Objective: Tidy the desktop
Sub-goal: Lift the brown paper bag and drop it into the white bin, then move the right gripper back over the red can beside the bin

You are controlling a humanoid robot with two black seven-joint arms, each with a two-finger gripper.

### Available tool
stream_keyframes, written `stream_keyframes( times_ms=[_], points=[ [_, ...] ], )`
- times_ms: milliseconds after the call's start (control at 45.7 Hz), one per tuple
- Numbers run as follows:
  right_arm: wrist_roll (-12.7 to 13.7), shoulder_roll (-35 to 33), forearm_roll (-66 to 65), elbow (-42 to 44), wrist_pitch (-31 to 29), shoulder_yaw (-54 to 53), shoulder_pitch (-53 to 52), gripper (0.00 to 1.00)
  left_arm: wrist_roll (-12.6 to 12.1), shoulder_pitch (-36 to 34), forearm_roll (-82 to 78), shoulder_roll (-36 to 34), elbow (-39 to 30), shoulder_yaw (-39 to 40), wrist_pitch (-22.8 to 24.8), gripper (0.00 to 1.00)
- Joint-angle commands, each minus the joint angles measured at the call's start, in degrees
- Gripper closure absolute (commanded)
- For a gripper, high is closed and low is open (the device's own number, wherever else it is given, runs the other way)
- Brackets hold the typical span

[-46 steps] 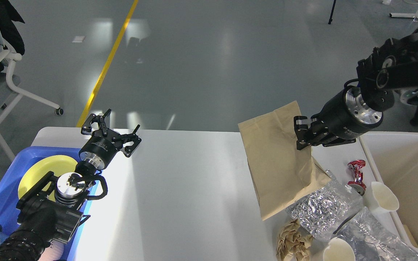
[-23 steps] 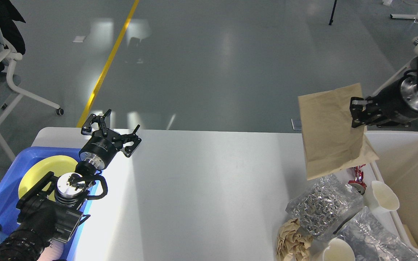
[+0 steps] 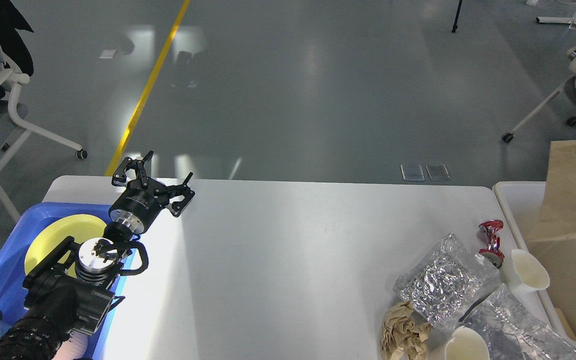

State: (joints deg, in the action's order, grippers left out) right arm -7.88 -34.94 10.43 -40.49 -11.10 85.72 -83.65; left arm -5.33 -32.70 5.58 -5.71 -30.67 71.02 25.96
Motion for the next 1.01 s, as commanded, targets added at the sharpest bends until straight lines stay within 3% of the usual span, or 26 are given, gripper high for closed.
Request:
stream_keyframes(
  times_ms=[0,153,350,657,679,701,723,745,767,986],
  points=[
    [0.3,0.3,5.3,7.3,4.9,0.0,9.2,1.0,0.0,0.0,0.0,0.0,0.0,0.0,0.1,0.03],
    [1.3,0.7,6.0,17.3,12.2,-0.8,23.1,1.0,0.0,0.0,0.0,0.0,0.0,0.0,0.0,0.03],
    [1.5,3.6,7.2,30.8,12.9,-11.6,39.3,1.0,0.0,0.0,0.0,0.0,0.0,0.0,0.1,0.03],
    [1.5,6.1,7.0,34.4,12.4,-16.1,43.4,0.99,0.0,0.0,0.0,0.0,0.0,0.0,0.0,0.03],
    [1.5,6.2,7.0,34.4,12.3,-16.0,43.4,0.55,0.0,0.0,0.0,0.0,0.0,0.0,0.1,0.03],
    [1.5,6.2,7.0,34.4,12.2,-16.0,43.4,0.01,0.0,0.0,0.0,0.0,0.0,0.0,0.1,0.03],
    [1.5,6.2,6.7,34.4,12.1,-16.0,43.4,0.0,0.0,0.0,0.0,0.0,0.0,0.0,0.1,0.03],
    [1.5,6.2,6.7,34.5,12.1,-16.0,43.4,0.06,0.0,0.0,0.0,0.0,0.0,0.0,0.1,0.03],
    [1.6,6.2,6.6,34.4,12.0,-16.0,43.4,0.0,0.0,0.0,0.0,0.0,0.0,0.0,0.0,0.03],
    [1.8,5.8,6.6,34.4,11.9,-16.0,43.3,0.0,0.0,0.0,0.0,0.0,0.0,0.0,0.1,0.03]
  ],
)
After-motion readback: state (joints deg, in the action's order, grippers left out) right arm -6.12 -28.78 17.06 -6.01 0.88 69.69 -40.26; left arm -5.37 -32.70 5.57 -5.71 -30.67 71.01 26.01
